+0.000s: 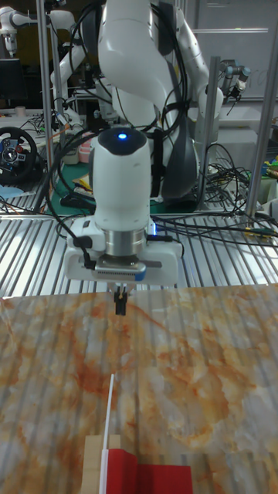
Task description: Wave the flag
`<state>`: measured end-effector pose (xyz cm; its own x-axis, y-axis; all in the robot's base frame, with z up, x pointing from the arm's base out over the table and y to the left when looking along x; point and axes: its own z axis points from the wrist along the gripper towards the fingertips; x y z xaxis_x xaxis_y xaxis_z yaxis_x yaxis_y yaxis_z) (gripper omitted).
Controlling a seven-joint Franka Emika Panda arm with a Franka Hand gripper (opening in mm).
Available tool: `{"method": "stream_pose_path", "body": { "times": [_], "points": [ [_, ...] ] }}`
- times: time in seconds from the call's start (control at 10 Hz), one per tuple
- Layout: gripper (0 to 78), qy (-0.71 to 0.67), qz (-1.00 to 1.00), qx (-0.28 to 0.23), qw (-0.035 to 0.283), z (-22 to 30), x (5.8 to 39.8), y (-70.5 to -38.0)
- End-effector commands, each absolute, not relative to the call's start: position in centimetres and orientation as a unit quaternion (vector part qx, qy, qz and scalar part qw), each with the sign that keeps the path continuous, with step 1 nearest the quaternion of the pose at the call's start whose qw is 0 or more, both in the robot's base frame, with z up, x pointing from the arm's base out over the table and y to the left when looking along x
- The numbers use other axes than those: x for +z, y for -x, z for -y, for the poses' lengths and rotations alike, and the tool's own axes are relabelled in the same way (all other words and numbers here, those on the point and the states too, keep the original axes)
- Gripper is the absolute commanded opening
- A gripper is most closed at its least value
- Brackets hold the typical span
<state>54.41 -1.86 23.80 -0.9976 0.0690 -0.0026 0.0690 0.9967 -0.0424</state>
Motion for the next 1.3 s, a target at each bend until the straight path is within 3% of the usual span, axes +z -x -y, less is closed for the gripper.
{"method": "stream_pose_path", "body": {
  "times": [0.1,1.0,1.3],
  "points": [
    [0.0,-0.024,-1.000,-0.017,0.004,2.6,23.0,-58.0],
    [0.0,-0.034,-0.999,-0.014,0.008,3.0,22.4,-59.3],
    [0.0,-0.033,-0.999,-0.013,0.024,2.4,21.6,-60.3]
  ]
}}
